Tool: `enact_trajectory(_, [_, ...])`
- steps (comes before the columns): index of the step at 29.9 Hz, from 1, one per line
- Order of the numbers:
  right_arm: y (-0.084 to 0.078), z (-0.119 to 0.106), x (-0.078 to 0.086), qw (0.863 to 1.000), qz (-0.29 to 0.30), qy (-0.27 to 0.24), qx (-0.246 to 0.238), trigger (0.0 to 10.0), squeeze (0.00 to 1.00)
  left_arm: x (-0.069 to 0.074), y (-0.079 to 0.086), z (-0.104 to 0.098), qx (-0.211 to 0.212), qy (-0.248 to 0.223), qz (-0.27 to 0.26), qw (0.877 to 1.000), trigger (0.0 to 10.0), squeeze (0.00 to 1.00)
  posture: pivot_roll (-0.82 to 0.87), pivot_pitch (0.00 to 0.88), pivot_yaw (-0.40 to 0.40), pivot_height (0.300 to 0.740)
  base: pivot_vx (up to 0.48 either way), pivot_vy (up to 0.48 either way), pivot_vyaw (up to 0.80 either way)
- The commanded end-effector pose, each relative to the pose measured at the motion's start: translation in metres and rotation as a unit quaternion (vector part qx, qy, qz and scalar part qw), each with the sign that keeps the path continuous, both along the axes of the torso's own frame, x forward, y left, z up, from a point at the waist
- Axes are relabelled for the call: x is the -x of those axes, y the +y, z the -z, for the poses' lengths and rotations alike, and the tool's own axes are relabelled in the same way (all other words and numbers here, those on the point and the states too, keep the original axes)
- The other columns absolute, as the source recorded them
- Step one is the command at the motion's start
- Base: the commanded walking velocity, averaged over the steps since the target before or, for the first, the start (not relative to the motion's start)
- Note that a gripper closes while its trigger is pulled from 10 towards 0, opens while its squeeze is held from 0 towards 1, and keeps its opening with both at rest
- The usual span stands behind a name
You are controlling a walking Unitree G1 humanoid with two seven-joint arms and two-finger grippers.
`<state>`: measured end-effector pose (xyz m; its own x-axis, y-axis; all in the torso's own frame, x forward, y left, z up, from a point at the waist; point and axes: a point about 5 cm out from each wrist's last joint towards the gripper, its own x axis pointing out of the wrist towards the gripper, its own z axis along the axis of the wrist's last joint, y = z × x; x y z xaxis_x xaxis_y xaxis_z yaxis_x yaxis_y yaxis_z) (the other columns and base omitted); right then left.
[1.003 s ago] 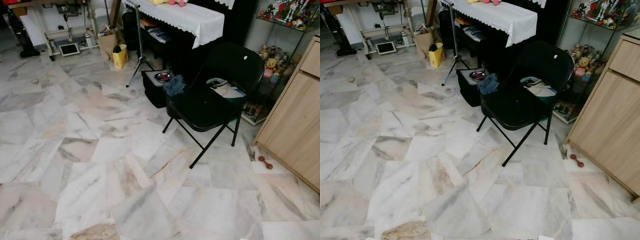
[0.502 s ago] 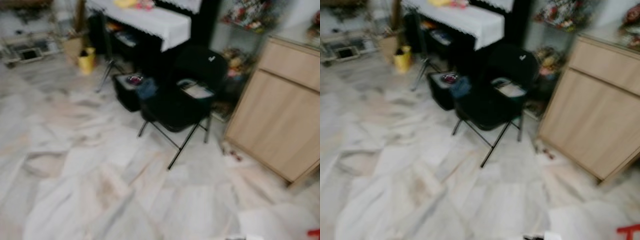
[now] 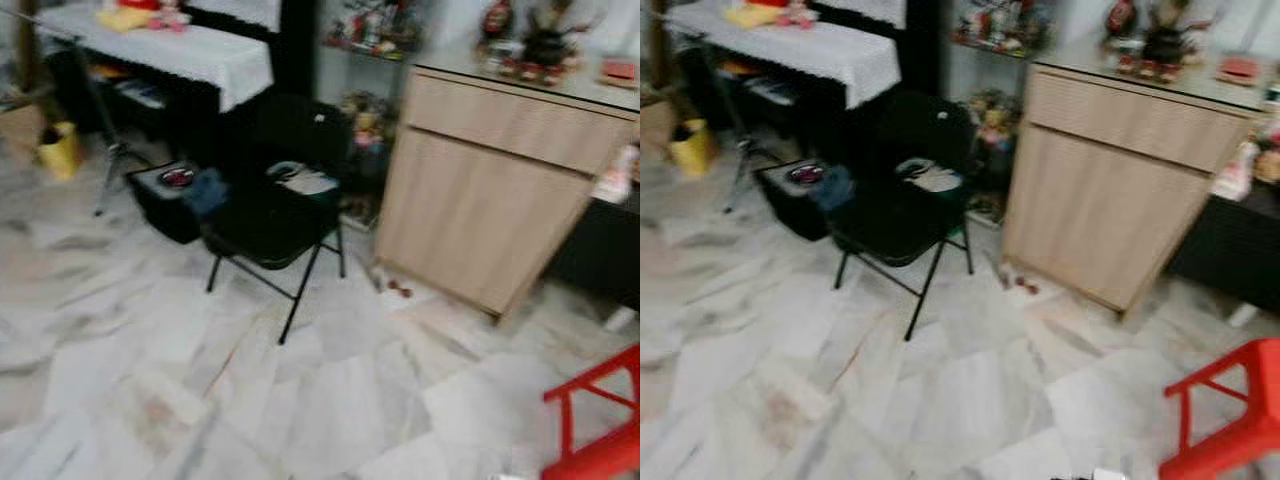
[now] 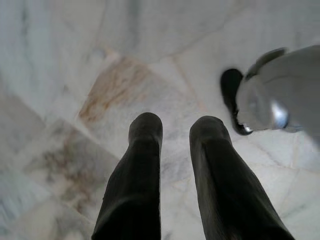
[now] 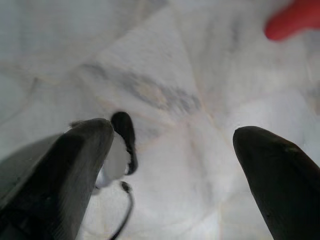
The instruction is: Hang keys on a hook
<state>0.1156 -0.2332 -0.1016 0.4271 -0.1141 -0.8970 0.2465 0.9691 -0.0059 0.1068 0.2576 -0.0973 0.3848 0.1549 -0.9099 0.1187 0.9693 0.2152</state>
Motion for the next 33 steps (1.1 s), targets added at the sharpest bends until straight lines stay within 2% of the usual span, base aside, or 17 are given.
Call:
enact_trajectory(1, [-0.001,0.0,0.002,1.0,0.004,0.004,-0.002,10.0,0.0,0.0,-0.003,0.001,0.002,-0.005,-0.004,1.0,10.0,0.0,0.09,0.0,-0.011,0.74,0.0,0.0,-0.71])
enact_trajectory(8, [-0.005,0.0,0.004,1.0,0.006,0.004,0.001,10.0,0.0,0.004,-0.021,0.007,0.01,0.001,0.002,1.0,10.0,0.0,0.08,0.0,-0.02,0.74,0.0,-0.223,-0.71])
enact_trajectory(10, [-0.007,-0.001,0.004,1.0,0.004,0.005,0.003,10.0,0.0,0.005,-0.03,0.009,0.016,0.0,-0.003,1.0,10.0,0.0,0.08,0.0,-0.024,0.74,0.0,0.0,-0.71])
enact_trajectory(14, [-0.007,-0.001,0.004,1.0,0.003,0.005,0.003,10.0,0.0,0.004,-0.037,0.011,0.019,0.0,-0.001,1.0,10.0,0.0,0.08,0.0,-0.025,0.74,0.0,0.0,-0.71])
enact_trajectory(19, [-0.008,-0.001,0.003,1.0,0.002,0.005,0.003,10.0,0.0,0.006,-0.026,0.009,0.015,0.001,-0.006,1.0,10.0,0.0,0.08,0.0,-0.027,0.74,0.0,0.0,-0.71])
enact_trajectory(33, [-0.009,-0.001,0.002,1.0,0.004,0.005,0.003,10.0,0.0,0.006,-0.024,0.008,0.017,-0.004,-0.016,1.0,10.0,0.0,0.09,0.0,-0.028,0.74,0.0,0.0,-0.71])
